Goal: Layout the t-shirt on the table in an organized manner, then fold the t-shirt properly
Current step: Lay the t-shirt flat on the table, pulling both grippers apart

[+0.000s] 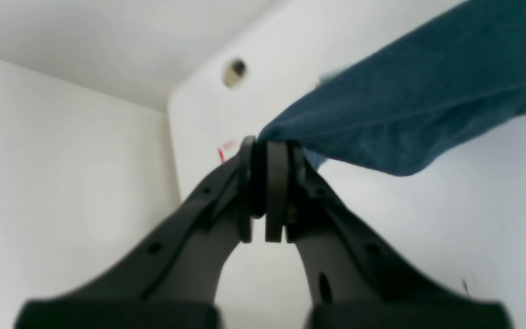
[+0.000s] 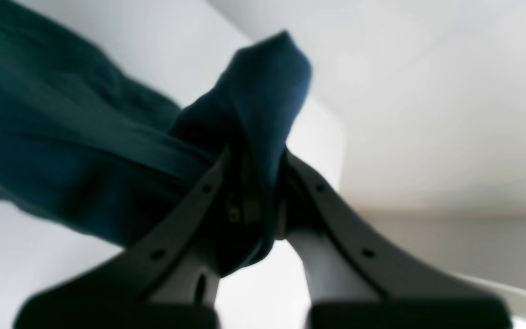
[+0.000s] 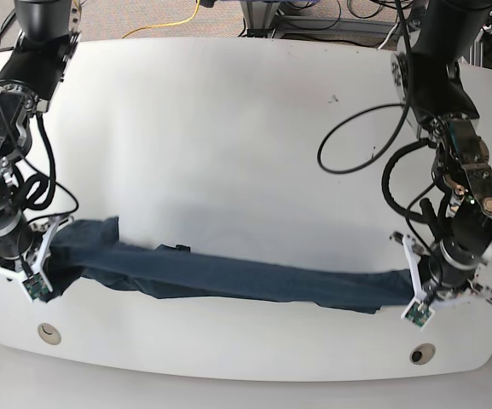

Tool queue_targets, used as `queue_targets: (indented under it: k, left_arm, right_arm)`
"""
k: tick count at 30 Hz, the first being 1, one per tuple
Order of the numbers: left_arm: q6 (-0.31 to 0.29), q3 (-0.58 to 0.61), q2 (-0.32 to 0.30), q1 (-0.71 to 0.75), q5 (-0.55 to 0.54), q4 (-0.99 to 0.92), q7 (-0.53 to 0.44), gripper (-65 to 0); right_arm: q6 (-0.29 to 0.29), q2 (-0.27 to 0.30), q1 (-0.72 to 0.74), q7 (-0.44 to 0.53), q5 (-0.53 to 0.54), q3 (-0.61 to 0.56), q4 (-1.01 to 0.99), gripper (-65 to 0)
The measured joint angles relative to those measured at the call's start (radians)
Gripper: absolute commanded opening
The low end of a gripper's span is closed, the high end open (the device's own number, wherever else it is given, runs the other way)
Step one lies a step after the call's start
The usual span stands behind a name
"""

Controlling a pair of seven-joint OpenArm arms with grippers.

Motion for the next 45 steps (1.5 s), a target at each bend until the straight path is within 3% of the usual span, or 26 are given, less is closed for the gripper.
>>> queue_targets:
  k: [9, 13, 22, 25, 32, 37, 45]
  left_arm:
    - [0.001, 0.0, -0.04, 0.23, -0.004, 0.008, -0.008, -65.0]
    - [-0.001, 0.0, -0.056, 0.319, -0.01, 0.009, -0.012, -65.0]
    - [0.0, -0.001, -0.107, 0.48, -0.007, 0.009, -0.013, -65.0]
    - [0.0, -0.002, -0.119, 0.529, -0.003, 0.009, -0.011, -65.0]
    - [0.0, -0.001, -0.168, 0.572, -0.005, 0.006, -0.016, -65.0]
    - [0.0, -0.002, -0.182, 0.611, 0.012, 0.004, -0.087, -65.0]
    - [0.0, 0.004, -0.216, 0.637, 0.011, -0.015, -0.112, -65.0]
  right_arm:
    - [-0.004, -0.061, -0.224, -0.016, 0.001, 0.037, 0.001, -62.3]
    - [-0.003, -0.081, -0.301, -0.065, 0.006, 0.042, 0.001, -62.3]
    - [-0.004, -0.171, -0.504, -0.072, -0.003, 0.04, 0.0, -61.5]
    - [-0.005, -0.193, -0.535, -0.07, -0.005, 0.04, 0.0, -55.6]
    - [-0.005, -0.213, -0.575, -0.066, -0.009, 0.042, -0.001, -34.7]
    - [-0.005, -0.247, -0.573, -0.068, -0.055, 0.045, -0.005, -21.9]
    - [-0.005, -0.307, -0.566, -0.069, -0.151, 0.042, -0.005, -17.1]
